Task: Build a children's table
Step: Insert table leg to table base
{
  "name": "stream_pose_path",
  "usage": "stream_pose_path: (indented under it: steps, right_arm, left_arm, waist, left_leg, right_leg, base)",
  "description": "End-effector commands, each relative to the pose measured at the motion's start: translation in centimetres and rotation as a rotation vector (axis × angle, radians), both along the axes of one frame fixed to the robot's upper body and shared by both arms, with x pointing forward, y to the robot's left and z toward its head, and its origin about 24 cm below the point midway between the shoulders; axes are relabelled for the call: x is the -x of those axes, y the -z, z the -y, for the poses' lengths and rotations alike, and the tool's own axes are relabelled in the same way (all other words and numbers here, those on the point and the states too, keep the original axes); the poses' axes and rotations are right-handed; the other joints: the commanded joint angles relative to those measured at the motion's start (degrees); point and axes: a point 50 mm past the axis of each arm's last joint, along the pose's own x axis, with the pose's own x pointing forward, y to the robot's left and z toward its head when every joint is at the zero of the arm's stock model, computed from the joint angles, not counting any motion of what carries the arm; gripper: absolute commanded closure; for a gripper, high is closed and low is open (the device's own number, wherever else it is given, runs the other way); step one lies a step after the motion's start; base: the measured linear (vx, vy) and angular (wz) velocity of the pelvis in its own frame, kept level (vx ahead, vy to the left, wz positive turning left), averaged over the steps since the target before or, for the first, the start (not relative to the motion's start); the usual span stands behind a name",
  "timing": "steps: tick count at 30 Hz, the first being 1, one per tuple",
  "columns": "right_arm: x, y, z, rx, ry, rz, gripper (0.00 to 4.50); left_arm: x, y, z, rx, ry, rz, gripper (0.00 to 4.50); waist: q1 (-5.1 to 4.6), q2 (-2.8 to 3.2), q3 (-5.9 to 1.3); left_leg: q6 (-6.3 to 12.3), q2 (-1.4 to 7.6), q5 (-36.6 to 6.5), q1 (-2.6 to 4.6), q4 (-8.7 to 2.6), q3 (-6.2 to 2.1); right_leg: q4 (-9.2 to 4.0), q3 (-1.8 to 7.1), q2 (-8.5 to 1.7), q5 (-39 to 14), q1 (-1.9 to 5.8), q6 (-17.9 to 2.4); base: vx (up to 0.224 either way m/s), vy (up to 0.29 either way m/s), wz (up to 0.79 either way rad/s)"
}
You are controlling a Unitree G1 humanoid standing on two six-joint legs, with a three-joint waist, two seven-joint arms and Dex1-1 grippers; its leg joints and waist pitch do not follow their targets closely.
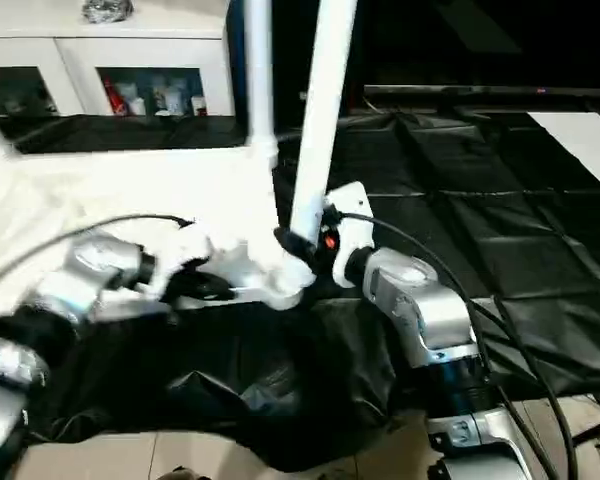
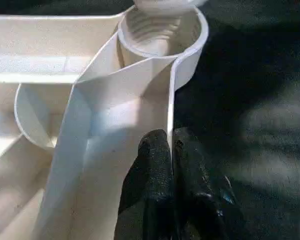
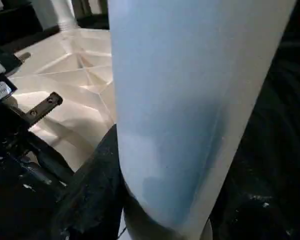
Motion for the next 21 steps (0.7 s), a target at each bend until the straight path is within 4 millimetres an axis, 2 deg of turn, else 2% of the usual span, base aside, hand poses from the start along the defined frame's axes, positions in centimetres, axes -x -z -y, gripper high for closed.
stream_pose_path:
  steps: [1, 2, 5, 6, 7, 9, 12, 21]
  right_arm:
    - [-0.2, -0.2, -0.1, 0.006, -0.014, 0.001, 2.62]
    - [-0.3, -0.2, -0.2, 0.003, -0.021, 0.000, 2.62]
    - [-0.3, 0.0, -0.4, 0.006, -0.052, 0.007, 2.62]
    - [-0.4, 0.0, -0.4, 0.005, -0.059, 0.010, 2.62]
    - [-0.5, -0.1, -0.7, -0.009, -0.073, 0.022, 2.62]
    - [-0.6, -0.1, -0.8, -0.021, -0.076, 0.023, 2.62]
    - [-0.9, 0.3, -1.0, -0.024, -0.085, 0.010, 2.62]
    - [-1.4, 1.5, -0.7, 0.048, -0.108, -0.080, 2.62]
  left_arm:
    - [0.5, 0.4, -0.1, -0.008, -0.043, -0.010, 4.50]
    - [0.8, 0.6, 0.0, -0.020, -0.050, -0.003, 4.50]
    - [1.6, 0.8, 0.2, -0.051, -0.064, 0.006, 4.50]
    - [1.8, 0.9, 0.3, -0.055, -0.064, 0.010, 4.50]
    - [2.1, 0.8, 0.5, -0.060, -0.069, 0.015, 4.50]
    - [2.3, 0.8, 0.7, -0.059, -0.069, 0.014, 4.50]
    - [2.5, 0.7, 1.1, -0.059, -0.078, 0.013, 4.50]
    - [2.6, 0.2, 1.2, -0.049, -0.082, 0.027, 4.50]
  waist:
    - [0.32, 0.23, -4.17]
    - [0.29, 0.12, -4.10]
    - [0.17, 0.23, -4.14]
    - [0.06, 0.09, -4.03]
    - [-0.04, 0.20, -3.96]
    - [-0.02, -0.01, -3.94]
    - [-0.08, 0.07, -4.00]
    - [-0.54, -0.09, -3.90]
  left_leg:
    - [-0.70, 0.70, -15.9, 0.58, -4.00, -0.20]
    - [-0.60, 0.58, -15.9, 0.59, -3.99, -0.13]
    - [-0.89, 0.96, -16.8, 0.73, -4.15, -0.36]
    - [-0.73, 0.86, -17.1, 0.78, -4.13, -0.32]
    - [-0.56, 0.80, -17.2, 0.77, -4.12, -0.23]
    - [-0.49, 0.72, -17.2, 0.76, -4.11, -0.18]
    - [-0.46, 0.70, -16.8, 0.63, -4.10, -0.22]
    - [-0.13, 0.47, -17.7, 0.62, -4.06, -0.28]
  right_leg:
    - [-4.72, 2.37, -4.01, -20.1, 2.90, -9.9]
    - [-4.89, 2.33, -3.82, -20.6, 2.79, -9.6]
    - [-4.61, 2.30, -4.02, -21.0, 2.78, -9.4]
    - [-4.82, 2.24, -3.92, -22.0, 2.64, -9.2]
    - [-5.06, 2.32, -3.87, -22.6, 2.49, -8.9]
    - [-5.14, 2.30, -3.76, -22.8, 2.46, -8.7]
    - [-4.90, 2.29, -3.75, -21.8, 2.51, -8.9]
    - [-5.24, 2.10, -3.61, -24.3, 2.39, -8.2]
  base:
    - [0.000, 0.000, 0.00]
    - [0.000, 0.000, 0.00]
    - [0.000, 0.000, 0.00]
    - [0.000, 0.000, 0.00]
    - [0.000, 0.000, 0.00]
    - [0.000, 0.000, 0.00]
    - [0.000, 0.000, 0.00]
    - [0.000, 0.000, 0.00]
